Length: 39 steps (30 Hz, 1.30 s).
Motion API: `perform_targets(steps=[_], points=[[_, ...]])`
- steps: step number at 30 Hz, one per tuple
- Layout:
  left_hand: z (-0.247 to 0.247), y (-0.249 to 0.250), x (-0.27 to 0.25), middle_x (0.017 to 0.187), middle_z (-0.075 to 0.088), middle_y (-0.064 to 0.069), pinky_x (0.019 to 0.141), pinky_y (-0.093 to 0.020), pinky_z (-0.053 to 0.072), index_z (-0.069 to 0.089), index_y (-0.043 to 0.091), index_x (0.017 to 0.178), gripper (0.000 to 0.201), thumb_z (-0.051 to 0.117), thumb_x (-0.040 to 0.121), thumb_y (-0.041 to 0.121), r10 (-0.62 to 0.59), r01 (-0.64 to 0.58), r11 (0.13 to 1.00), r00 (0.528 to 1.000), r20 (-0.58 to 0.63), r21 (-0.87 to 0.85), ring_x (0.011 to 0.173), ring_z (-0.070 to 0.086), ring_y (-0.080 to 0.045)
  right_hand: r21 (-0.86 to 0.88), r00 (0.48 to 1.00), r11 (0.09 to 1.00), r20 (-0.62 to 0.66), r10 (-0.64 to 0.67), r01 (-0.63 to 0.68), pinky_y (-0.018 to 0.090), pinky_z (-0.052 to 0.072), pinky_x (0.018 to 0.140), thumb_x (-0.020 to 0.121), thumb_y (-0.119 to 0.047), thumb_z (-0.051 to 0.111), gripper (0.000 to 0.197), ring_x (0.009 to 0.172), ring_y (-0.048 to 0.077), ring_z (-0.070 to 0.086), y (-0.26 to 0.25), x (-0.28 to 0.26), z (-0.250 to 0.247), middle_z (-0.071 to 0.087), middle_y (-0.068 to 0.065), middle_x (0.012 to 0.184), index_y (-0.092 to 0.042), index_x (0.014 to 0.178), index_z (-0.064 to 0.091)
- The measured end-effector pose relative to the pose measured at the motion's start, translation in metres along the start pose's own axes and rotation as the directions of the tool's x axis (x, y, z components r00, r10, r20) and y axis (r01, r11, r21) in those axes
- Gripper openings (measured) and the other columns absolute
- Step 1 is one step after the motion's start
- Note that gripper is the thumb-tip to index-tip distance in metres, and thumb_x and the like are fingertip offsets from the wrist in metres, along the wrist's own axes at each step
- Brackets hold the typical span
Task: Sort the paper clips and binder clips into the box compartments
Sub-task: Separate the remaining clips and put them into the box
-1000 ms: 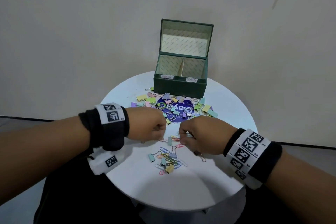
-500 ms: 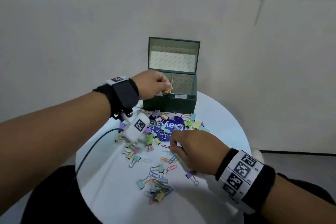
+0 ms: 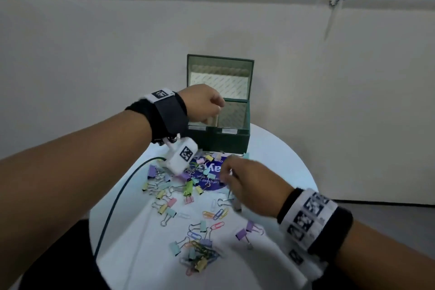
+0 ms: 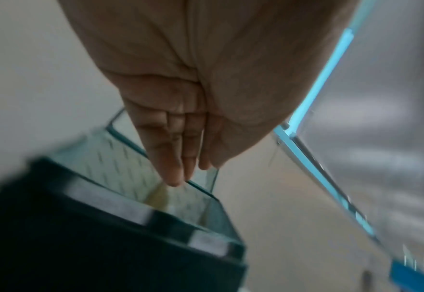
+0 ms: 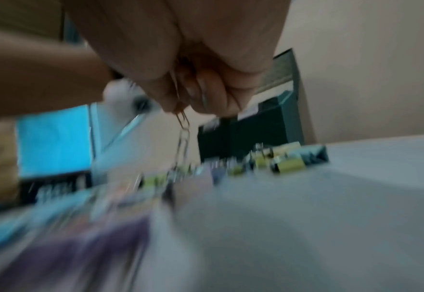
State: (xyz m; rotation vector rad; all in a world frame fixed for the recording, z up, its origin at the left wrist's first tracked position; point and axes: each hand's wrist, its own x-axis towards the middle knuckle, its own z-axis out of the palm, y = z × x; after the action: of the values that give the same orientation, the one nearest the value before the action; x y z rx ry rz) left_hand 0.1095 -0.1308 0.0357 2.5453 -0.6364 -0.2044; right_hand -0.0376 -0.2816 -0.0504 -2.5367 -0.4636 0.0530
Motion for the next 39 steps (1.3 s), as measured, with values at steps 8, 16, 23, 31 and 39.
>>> perform_targets(steps=[8, 16, 23, 31, 39], points=[[0.009, -0.071, -0.08, 0.105, 0.064, 0.006, 0.082, -0.038, 0.053, 0.066, 0.03, 0.108, 0.026, 0.042, 0.098, 0.031, -0.01, -0.036, 0.787, 0.997, 0.071, 0.616, 0.091, 0.06, -0.019, -0.135, 0.932, 0.959, -0.302, 0.202, -0.251, 0.032, 0.045, 0.066, 0.098, -0.026, 0.049, 0.016, 0.071, 0.018, 0.057, 0.022, 0.103, -0.06, 0.059, 0.0, 0.079, -0.018, 0.086, 0.054], [0.038, -0.099, -0.091, 0.117, 0.056, 0.008, 0.09, -0.033, 0.047, 0.063, 0.032, 0.121, 0.029, 0.046, 0.099, 0.04, 0.095, -0.119, 0.832, 0.993, 0.072, 0.541, 0.111, 0.054, -0.015, -0.377, 0.943, 0.865, -0.172, 0.286, -0.332, 0.034, 0.053, 0.08, 0.093, -0.023, 0.056, 0.029, 0.098, 0.027, 0.064, 0.029, 0.138, -0.069, 0.068, 0.007, 0.111, -0.011, 0.118, 0.065], [0.052, -0.094, -0.09, 0.112, 0.05, 0.011, 0.093, -0.035, 0.044, 0.06, 0.041, 0.127, 0.032, 0.047, 0.098, 0.047, 0.192, -0.212, 0.875, 0.977, 0.089, 0.435, 0.11, 0.045, -0.012, -0.287, 0.956, 0.947, -0.286, 0.061, -0.146, 0.031, 0.055, 0.083, 0.092, -0.012, 0.058, 0.018, 0.092, 0.019, 0.064, 0.022, 0.107, -0.064, 0.066, -0.002, 0.102, -0.023, 0.103, 0.066], [0.057, -0.091, -0.084, 0.106, 0.05, 0.009, 0.094, -0.039, 0.043, 0.07, 0.037, 0.108, 0.026, 0.051, 0.095, 0.048, 0.116, -0.134, 0.835, 0.991, 0.069, 0.534, 0.107, 0.043, -0.016, -0.668, 0.982, 0.742, 0.108, 0.157, -0.045, 0.03, 0.058, 0.072, 0.097, -0.025, 0.05, 0.019, 0.074, 0.014, 0.063, 0.022, 0.082, -0.017, 0.065, -0.006, 0.082, -0.024, 0.099, 0.069], [0.057, -0.089, -0.085, 0.108, 0.05, 0.01, 0.095, -0.036, 0.042, 0.07, 0.04, 0.113, 0.023, 0.055, 0.095, 0.037, 0.098, -0.11, 0.857, 0.994, 0.051, 0.504, 0.108, 0.042, -0.016, -0.617, 0.96, 0.779, 0.134, 0.245, -0.112, 0.031, 0.057, 0.079, 0.094, -0.022, 0.057, 0.02, 0.086, 0.019, 0.063, 0.026, 0.088, -0.006, 0.067, -0.003, 0.095, -0.027, 0.108, 0.07]])
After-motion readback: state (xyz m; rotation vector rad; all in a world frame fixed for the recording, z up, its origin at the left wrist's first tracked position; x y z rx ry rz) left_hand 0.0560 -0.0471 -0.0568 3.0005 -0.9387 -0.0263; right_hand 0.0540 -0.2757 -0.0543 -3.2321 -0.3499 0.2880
